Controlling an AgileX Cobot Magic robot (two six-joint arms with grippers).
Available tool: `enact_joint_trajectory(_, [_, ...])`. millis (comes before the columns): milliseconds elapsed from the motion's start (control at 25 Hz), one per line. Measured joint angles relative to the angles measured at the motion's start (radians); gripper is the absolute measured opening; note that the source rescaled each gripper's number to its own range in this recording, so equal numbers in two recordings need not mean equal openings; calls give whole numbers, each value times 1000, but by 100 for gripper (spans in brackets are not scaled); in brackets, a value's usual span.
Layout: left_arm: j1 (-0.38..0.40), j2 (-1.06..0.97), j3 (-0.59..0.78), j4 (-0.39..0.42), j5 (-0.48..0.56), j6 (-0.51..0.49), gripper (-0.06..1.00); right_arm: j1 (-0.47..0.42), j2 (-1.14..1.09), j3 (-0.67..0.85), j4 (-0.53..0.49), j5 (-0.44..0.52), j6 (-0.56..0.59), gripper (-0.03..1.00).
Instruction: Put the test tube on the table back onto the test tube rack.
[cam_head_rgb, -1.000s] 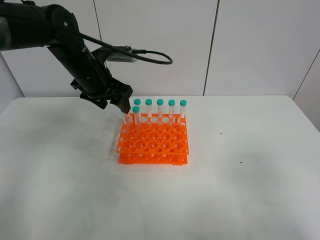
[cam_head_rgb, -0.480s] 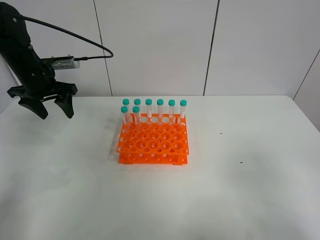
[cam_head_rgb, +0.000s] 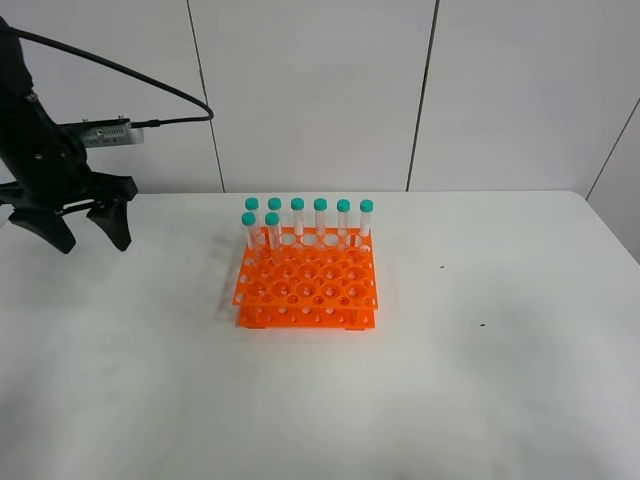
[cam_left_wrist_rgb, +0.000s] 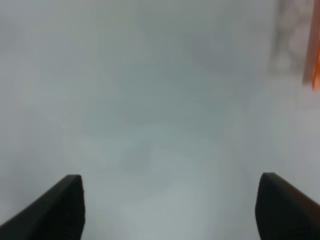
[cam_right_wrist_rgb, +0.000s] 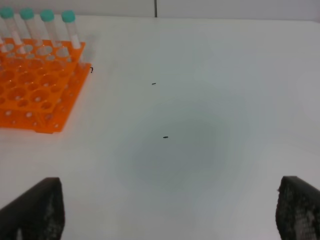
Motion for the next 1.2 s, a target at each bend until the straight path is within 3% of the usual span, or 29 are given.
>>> enact_joint_trajectory(400, [0, -606, 514, 8, 1, 16, 100, 0, 0, 0, 0, 0, 0, 92])
enact_joint_trajectory(680, [0, -1090, 781, 18, -39, 16, 100, 0, 0, 0, 0, 0, 0, 92])
enact_joint_trajectory(960, [0, -1458, 912, 18, -115, 16, 100, 0, 0, 0, 0, 0, 0, 92])
enact_joint_trajectory(1200, [0, -1560, 912, 18, -117, 16, 100, 0, 0, 0, 0, 0, 0, 92])
